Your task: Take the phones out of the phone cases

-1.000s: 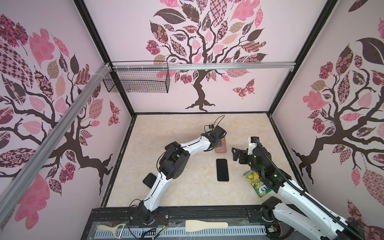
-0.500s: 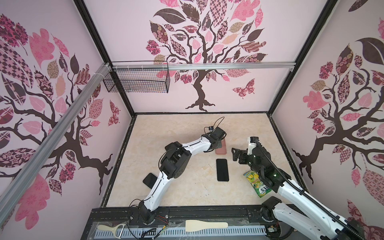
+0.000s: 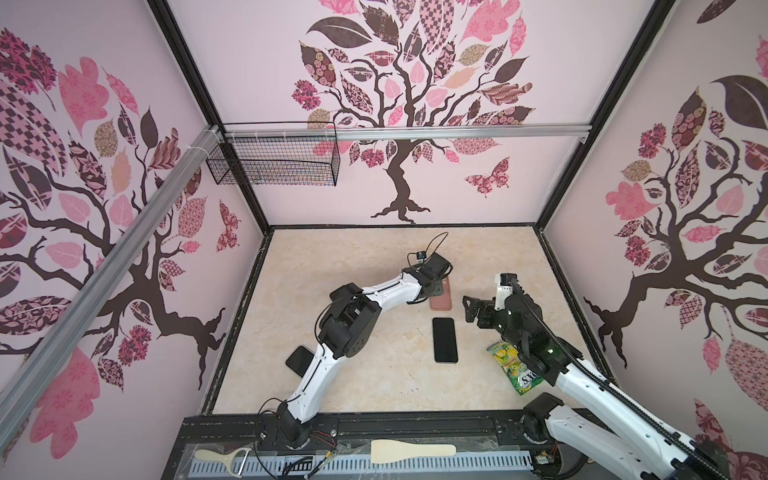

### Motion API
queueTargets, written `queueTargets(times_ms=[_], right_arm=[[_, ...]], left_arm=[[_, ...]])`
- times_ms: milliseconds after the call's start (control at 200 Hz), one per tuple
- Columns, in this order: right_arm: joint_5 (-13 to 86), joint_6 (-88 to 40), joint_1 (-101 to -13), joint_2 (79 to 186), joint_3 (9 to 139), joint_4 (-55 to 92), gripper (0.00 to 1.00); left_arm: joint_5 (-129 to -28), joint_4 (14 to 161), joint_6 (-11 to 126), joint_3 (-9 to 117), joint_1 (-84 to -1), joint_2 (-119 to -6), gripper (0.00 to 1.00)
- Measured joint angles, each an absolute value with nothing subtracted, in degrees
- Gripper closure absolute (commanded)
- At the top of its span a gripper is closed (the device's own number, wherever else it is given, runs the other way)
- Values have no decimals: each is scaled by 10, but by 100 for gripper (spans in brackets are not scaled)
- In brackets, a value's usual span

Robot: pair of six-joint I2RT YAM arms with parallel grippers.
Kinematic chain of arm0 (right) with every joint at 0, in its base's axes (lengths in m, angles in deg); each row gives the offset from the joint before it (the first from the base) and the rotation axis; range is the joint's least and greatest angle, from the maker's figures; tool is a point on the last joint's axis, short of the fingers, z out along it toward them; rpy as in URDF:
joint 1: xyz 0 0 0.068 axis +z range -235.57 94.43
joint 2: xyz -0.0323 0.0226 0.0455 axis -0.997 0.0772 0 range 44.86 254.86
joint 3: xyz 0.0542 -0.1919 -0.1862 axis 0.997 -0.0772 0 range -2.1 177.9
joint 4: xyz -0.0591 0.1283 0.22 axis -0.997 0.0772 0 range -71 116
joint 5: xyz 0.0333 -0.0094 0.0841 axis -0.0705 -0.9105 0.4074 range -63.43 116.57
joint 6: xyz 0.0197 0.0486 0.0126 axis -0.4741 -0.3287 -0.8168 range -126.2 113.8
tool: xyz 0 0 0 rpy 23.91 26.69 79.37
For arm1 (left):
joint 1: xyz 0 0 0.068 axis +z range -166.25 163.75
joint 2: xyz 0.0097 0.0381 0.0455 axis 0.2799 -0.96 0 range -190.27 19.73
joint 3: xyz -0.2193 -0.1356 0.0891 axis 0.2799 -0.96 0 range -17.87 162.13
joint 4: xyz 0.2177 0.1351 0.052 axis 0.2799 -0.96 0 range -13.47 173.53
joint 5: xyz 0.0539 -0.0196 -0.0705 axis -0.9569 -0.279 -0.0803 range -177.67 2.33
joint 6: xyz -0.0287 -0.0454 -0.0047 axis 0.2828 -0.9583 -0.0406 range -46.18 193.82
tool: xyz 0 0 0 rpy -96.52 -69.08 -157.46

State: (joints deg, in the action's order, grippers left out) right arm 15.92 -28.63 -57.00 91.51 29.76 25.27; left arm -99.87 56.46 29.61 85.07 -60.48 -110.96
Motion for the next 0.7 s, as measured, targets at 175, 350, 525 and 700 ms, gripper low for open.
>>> queueTargets(times_ms=[175,350,525,700], right_arm=[[194,-284,-568,938,299,252,2],[214,-283,-513,1019,321,246,2],[220,-292,-442,1120,361,216,2],[217,-298,-366,1257,446,199,2]], left_arm=[[-1025,589,309,742,-605,-949,19],[-1043,632,347,608,-592,-758,2],[-988,627,354,475,-516,-633,2],[-915,583,339,347,-377,-498,2]])
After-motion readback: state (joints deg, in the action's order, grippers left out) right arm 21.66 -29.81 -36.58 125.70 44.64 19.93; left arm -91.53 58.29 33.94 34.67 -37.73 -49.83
